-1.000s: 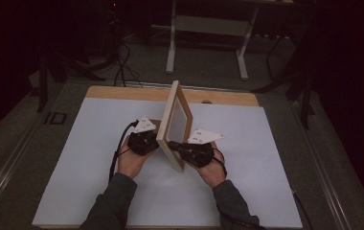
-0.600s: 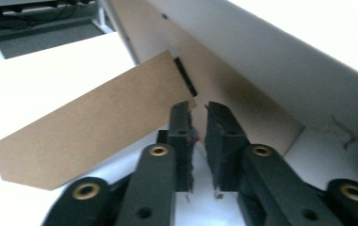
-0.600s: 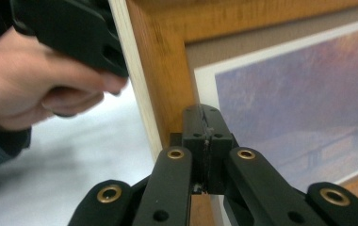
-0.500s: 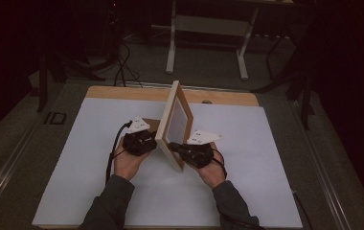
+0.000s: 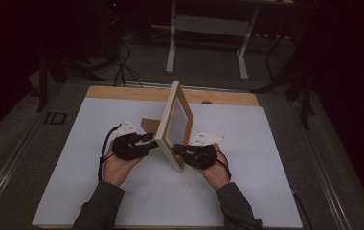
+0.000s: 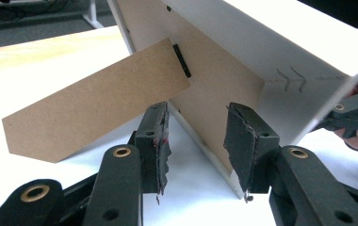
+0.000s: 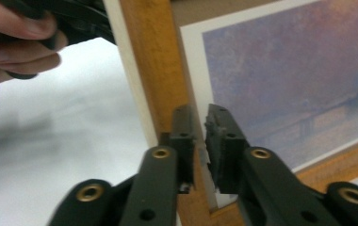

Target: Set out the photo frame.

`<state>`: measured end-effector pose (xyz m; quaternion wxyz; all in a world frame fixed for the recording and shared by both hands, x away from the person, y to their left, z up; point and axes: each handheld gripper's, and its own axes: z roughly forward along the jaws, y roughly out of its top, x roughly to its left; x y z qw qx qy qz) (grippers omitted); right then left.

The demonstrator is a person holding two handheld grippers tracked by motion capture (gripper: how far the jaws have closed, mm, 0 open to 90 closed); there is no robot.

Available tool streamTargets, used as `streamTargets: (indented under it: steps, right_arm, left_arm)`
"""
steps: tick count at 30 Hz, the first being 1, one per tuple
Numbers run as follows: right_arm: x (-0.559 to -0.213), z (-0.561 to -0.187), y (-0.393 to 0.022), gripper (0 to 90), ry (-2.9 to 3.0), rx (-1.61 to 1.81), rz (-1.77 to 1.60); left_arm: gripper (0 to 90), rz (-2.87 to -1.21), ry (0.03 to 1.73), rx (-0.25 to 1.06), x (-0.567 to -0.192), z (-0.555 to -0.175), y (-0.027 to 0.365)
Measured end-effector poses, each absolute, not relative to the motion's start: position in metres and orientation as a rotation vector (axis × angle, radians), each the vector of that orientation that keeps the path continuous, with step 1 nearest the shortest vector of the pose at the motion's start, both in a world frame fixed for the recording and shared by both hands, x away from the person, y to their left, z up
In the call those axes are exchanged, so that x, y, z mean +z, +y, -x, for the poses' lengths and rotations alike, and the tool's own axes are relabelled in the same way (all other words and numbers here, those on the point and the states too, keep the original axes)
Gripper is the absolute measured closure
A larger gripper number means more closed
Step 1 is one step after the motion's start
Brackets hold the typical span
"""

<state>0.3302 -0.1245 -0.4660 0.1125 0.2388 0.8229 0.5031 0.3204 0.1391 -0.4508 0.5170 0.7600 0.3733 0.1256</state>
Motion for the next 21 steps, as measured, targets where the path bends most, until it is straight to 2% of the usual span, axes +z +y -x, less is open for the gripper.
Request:
streamTargets:
  steps: [6,13,15,19,21]
  right_arm:
    - [-0.47,-0.332,-0.127,73.0,2.451,1.447,-0.71]
    - [-0.472,-0.331,-0.131,72.7,2.461,1.444,-0.708]
    - [-0.473,-0.331,-0.131,73.7,2.469,1.438,-0.705]
    - [-0.475,-0.331,-0.132,78.5,2.474,1.423,-0.706]
    - [-0.478,-0.33,-0.132,84.6,2.49,1.41,-0.701]
  left_arm:
    - [62.7,-1.832,0.843,0.261,-0.45,-0.313,0.144]
    - [59.6,-1.845,0.819,0.272,-0.451,-0.304,0.142]
    - [54.5,-1.836,0.817,0.273,-0.451,-0.302,0.144]
    - [50.4,-1.827,0.805,0.28,-0.451,-0.298,0.145]
    - [49.6,-1.822,0.798,0.289,-0.447,-0.295,0.142]
